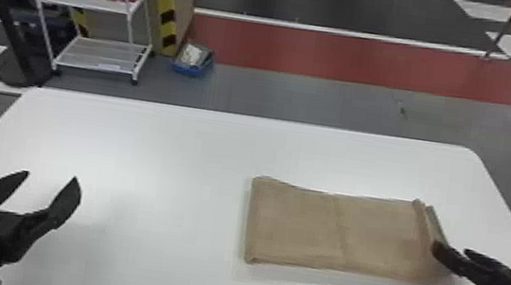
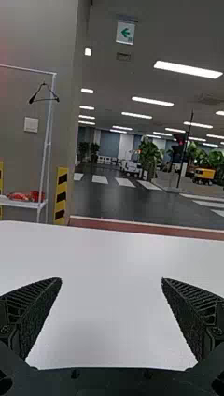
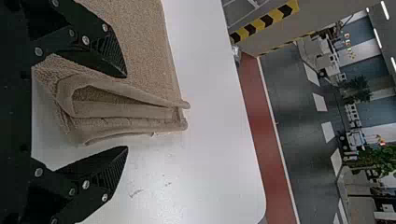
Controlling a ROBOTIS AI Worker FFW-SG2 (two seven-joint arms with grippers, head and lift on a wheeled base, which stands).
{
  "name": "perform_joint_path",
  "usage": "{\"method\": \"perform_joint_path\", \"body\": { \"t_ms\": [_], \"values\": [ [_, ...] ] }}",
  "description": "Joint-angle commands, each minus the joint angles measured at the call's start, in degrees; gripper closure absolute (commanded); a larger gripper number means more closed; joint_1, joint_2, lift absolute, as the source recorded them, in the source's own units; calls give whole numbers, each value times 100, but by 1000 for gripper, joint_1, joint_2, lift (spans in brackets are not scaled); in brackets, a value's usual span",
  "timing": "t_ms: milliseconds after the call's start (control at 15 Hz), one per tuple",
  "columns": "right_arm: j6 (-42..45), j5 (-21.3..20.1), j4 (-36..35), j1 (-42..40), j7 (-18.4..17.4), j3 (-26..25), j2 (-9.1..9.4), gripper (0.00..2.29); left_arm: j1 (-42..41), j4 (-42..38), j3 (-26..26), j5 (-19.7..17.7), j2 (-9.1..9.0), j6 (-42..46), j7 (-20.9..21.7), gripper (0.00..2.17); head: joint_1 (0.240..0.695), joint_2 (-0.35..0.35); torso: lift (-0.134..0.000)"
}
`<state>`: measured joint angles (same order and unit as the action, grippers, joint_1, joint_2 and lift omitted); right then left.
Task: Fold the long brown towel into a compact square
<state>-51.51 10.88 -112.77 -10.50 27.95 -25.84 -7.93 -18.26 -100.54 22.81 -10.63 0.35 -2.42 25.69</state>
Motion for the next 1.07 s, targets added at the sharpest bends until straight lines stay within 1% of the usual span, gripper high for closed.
{"method": "perform_joint_path", "body": {
  "t_ms": [0,133,200,333,467,533,667,733,800,867,1000],
  "values": [
    [-49,-121,0,48,9,97,-15,53,-2,17,-13,0,-50,0,6,90,695,-16,-123],
    [-172,-306,44,128,62,158,-50,56,7,25,-5,0,-50,0,6,90,695,-14,-123],
    [-295,-473,114,189,79,228,-86,70,7,43,-5,0,-50,0,6,90,695,-13,-123],
    [-453,-780,237,303,211,334,-94,97,7,60,4,0,-50,0,6,90,695,-12,-123],
    [-453,-912,387,374,211,387,-94,167,7,52,4,0,-50,0,15,90,695,-11,-123],
    [-436,-921,440,391,211,395,-94,353,-2,43,4,-9,-50,0,15,90,695,-11,-123],
    [-418,-912,448,400,220,387,-94,802,-11,34,13,-9,-50,0,15,90,695,-13,-123],
    [-418,-868,440,400,238,387,-94,1166,-11,17,13,-9,-50,0,15,90,695,-13,-123],
    [-418,-789,431,391,308,351,-77,1436,-19,8,13,-9,-50,0,15,90,695,-12,-123],
    [-400,-728,404,374,308,316,-50,1480,-19,-10,13,-9,-50,0,15,90,695,-11,-123],
    [-348,-710,325,347,299,272,2,1480,-46,-36,13,-9,-50,0,15,90,695,-5,-123]
  ]
}}
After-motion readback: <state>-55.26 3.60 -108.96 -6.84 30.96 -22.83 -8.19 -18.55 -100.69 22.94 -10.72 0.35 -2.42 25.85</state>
